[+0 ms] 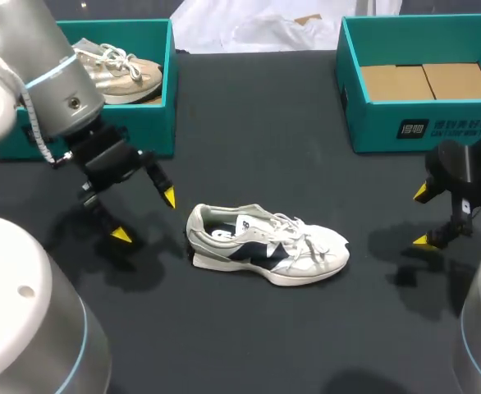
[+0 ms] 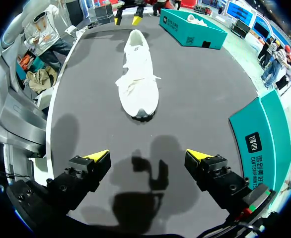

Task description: Take the shoe out of the shoebox, open the shoe tongue, remove and reinsert the insole, then place the shoe into the shoebox

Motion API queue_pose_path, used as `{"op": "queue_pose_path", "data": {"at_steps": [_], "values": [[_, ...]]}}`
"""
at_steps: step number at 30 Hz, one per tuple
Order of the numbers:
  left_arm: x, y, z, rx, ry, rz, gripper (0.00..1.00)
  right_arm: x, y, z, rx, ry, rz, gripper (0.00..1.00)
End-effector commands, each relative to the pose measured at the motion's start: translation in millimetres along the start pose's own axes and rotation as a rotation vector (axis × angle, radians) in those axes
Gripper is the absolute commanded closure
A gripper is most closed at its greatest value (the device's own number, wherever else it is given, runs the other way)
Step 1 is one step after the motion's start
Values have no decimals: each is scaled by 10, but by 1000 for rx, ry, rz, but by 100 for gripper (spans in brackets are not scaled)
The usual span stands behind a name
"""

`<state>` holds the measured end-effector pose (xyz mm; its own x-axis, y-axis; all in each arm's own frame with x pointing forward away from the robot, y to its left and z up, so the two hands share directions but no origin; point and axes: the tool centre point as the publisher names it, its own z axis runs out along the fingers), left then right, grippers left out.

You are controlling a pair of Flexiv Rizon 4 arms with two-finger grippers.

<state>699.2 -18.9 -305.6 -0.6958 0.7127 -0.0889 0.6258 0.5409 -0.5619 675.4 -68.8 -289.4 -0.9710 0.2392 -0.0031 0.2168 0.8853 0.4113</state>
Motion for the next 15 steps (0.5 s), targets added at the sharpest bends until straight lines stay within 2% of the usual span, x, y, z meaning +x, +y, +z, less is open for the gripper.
{"op": "queue_pose_path", "data": {"at_steps": [1,3,5,6,15], "values": [[96,165,125,115,-124,-82,0,18,-7,0,0,-3,-1,0],[134,207,135,176,-160,-110,0,18,-7,0,0,-3,-1,0],[193,247,141,278,-199,-144,0,18,-7,0,0,-3,-1,0],[217,266,149,293,-226,-171,0,18,-7,0,0,-3,-1,0],[232,280,159,291,-239,-193,0,18,-7,0,0,-3,-1,0]]}}
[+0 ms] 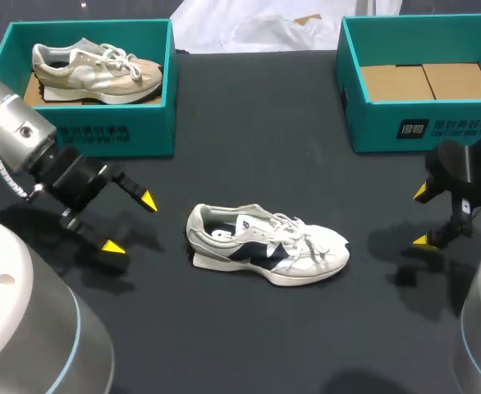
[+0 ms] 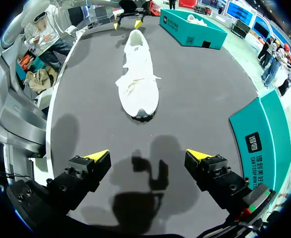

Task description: Take the shoe out of the shoebox, open the shoe tongue, remove and reinsert the insole, then place the shoe into the shoebox

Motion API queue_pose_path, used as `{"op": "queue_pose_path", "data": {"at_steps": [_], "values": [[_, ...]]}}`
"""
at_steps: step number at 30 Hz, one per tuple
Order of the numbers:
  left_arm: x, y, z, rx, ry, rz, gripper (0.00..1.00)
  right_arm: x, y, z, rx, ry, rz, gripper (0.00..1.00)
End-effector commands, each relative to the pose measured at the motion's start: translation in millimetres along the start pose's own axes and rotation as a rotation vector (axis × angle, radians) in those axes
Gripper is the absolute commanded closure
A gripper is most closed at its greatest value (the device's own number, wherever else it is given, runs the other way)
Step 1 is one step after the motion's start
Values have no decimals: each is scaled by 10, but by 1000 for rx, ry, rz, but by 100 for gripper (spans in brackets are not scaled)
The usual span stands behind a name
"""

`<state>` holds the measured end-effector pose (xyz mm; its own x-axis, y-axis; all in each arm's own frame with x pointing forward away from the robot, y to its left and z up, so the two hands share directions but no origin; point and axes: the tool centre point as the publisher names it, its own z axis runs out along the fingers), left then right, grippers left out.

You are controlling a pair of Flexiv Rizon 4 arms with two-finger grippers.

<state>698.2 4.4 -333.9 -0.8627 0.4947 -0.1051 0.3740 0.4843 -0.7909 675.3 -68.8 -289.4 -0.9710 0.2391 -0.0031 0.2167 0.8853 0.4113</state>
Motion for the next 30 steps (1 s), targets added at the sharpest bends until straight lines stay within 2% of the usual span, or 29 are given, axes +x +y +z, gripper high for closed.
{"op": "queue_pose_path", "data": {"at_steps": [1,4,6,11,17,28,30], "values": [[37,15,18,3,-37,2,0,17,-7,0,0,-3,-1,0],[37,15,18,3,-37,2,0,17,-7,0,0,-3,-1,0],[59,69,63,70,-57,-27,0,17,-7,0,0,-3,-1,0],[88,212,156,114,-175,-69,0,17,-7,0,0,-3,-1,0],[125,246,159,216,-256,-127,0,17,-7,0,0,-3,-1,0],[122,242,142,220,-246,-133,0,17,-7,0,0,-3,-1,0],[97,294,198,220,-287,-161,0,17,-7,0,0,-3,-1,0]]}}
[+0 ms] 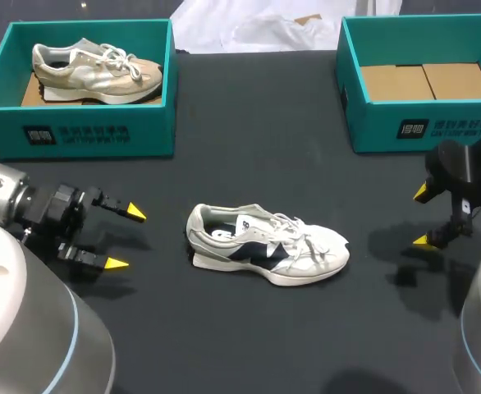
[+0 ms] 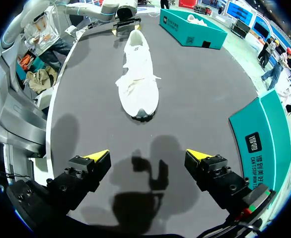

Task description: Take the shoe out of the shoebox, open the shoe tongue, remove and reinsert the insole, then place the shoe into the shoebox

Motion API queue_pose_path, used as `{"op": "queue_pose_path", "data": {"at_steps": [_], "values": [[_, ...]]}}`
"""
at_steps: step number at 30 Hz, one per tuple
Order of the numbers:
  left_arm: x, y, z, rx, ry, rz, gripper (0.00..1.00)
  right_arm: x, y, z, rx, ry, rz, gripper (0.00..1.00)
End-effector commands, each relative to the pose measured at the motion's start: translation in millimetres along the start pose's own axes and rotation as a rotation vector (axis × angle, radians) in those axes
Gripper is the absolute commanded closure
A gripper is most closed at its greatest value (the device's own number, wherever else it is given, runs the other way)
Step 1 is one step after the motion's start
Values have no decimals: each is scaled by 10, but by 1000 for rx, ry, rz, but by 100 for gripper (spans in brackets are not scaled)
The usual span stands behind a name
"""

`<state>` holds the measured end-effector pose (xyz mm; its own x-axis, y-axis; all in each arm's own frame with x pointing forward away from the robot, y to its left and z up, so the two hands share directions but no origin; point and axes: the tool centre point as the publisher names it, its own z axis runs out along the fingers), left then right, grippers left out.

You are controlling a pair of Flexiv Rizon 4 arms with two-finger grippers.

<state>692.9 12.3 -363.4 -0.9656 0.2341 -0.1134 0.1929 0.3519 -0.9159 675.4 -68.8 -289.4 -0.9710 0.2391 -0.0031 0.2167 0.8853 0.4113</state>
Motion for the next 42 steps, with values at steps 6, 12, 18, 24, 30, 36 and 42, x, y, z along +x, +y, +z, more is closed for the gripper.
{"op": "queue_pose_path", "data": {"at_steps": [6,12,18,24,30,36,42], "values": [[-129,161,127,45,-62,-124,0,17,-7,0,0,-3,-1,0],[-180,231,101,49,-57,-137,0,17,-7,0,0,-3,-1,0],[-245,332,36,63,-40,-151,0,17,-7,0,0,-3,-1,0],[-316,469,8,86,-35,-184,0,17,-7,0,0,-3,-1,0],[-357,520,-16,107,-29,-200,0,17,-7,0,0,-3,-1,0],[-368,520,-15,114,-30,-197,0,17,-7,0,0,-3,-1,0],[-376,509,31,119,-24,-194,0,17,-7,0,0,-3,-1,0]]}}
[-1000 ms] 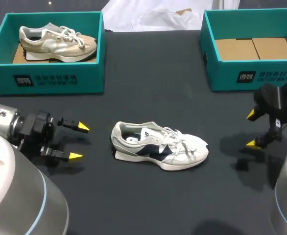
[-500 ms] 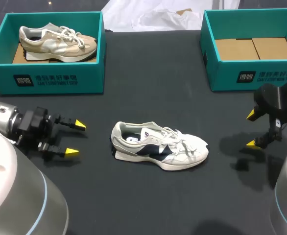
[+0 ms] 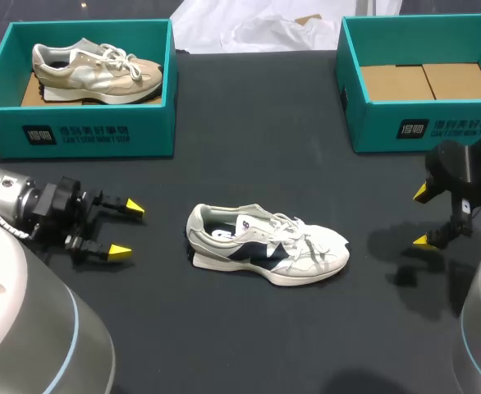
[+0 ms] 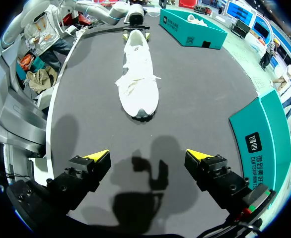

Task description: Take the shoe out of the shoebox, open the shoe tongue, remove and reinsert the insole, then place the shoe into the shoebox

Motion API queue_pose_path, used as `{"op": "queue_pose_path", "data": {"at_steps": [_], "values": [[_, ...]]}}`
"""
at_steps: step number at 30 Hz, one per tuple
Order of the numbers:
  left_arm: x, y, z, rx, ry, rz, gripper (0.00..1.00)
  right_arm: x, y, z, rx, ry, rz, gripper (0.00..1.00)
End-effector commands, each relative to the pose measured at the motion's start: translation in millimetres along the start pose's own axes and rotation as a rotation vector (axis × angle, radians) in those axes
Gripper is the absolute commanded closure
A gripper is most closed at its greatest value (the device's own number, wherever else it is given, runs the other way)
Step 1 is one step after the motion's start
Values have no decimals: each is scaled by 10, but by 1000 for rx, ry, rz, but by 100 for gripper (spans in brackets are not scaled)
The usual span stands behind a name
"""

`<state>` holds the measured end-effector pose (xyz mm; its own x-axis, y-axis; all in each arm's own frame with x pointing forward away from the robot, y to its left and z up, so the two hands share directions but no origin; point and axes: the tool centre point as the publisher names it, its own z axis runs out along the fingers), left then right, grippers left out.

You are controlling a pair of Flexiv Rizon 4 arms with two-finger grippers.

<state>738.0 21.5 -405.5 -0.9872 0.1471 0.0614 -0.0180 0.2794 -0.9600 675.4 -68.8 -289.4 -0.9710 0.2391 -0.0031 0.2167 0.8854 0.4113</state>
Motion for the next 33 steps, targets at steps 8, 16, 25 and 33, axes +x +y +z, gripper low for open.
{"op": "queue_pose_path", "data": {"at_steps": [8,16,25,33], "values": [[15,-37,169,13,33,2,0,17,-7,0,0,-3,-1,0],[67,-112,352,26,62,-14,0,17,-7,0,0,-3,-1,0],[67,-112,352,26,62,-14,0,17,-7,0,0,-3,-1,0],[108,-121,398,44,24,-44,0,17,-7,0,0,-3,-1,0]]}}
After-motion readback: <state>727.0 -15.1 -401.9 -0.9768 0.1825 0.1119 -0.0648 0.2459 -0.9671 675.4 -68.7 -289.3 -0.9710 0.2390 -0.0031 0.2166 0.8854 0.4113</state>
